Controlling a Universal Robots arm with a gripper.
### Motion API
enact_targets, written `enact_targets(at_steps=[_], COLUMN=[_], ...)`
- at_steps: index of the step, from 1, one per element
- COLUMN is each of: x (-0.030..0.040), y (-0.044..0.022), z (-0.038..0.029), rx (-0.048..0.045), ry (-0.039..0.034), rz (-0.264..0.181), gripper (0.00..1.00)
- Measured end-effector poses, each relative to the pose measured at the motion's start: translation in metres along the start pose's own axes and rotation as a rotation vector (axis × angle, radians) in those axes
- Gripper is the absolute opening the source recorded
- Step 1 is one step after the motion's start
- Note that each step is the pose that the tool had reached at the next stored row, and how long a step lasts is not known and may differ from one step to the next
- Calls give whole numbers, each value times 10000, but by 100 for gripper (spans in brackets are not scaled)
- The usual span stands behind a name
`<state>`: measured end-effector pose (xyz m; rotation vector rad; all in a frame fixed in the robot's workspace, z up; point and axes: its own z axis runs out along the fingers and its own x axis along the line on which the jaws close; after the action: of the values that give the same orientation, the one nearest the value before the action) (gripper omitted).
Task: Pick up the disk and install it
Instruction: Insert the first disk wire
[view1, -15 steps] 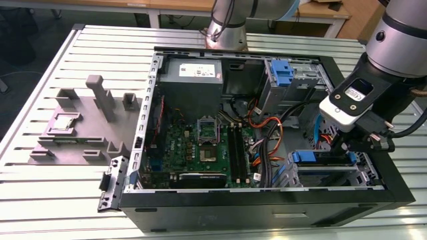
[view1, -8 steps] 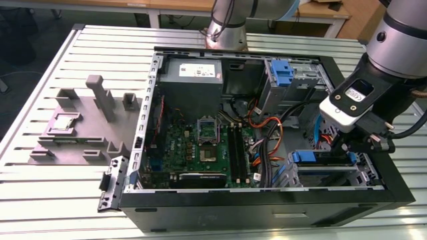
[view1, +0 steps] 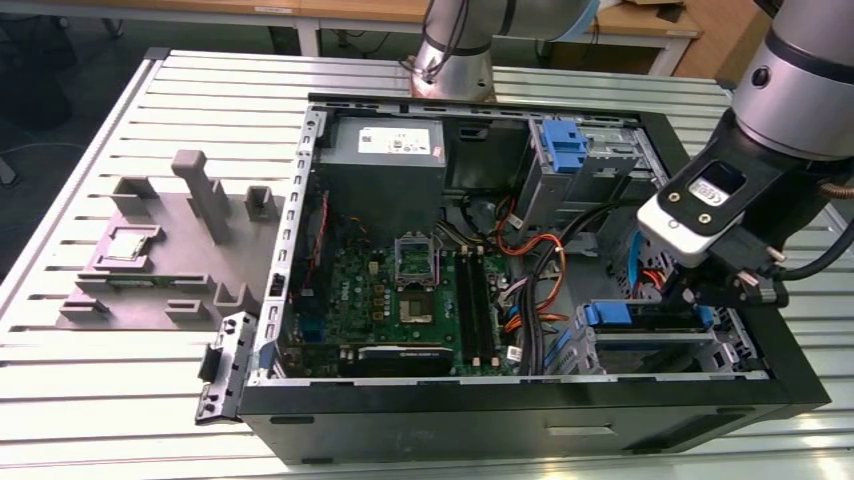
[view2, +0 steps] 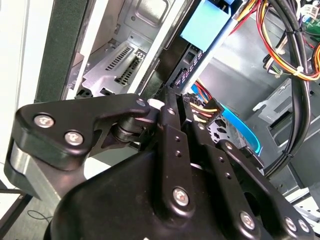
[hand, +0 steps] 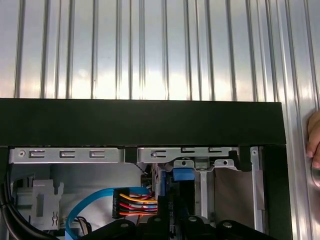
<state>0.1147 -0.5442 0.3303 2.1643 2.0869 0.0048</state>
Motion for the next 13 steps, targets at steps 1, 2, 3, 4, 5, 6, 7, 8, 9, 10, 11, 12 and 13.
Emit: enact_targets(at_steps=[1, 2, 3, 4, 5, 6, 7, 8, 9, 10, 11, 12, 13], x=[0, 0, 0, 0, 0, 0, 0, -1, 0, 0, 1, 0, 1], y=[0, -1, -1, -1, -2, -3, -3, -3, -3, -3, -4, -4, -3], z=[4, 9, 15, 22, 30, 40, 47, 52, 54, 56, 58, 59, 59], rx=[1, 1, 2, 3, 4, 6, 7, 9, 10, 10, 10, 11, 10], ry=[5, 11, 15, 20, 27, 40, 49, 53, 57, 60, 64, 66, 66], rz=[4, 9, 13, 17, 23, 29, 35, 38, 41, 43, 45, 46, 47], gripper=[17, 17, 17, 17, 17, 17, 17, 17, 17, 17, 17, 17, 17])
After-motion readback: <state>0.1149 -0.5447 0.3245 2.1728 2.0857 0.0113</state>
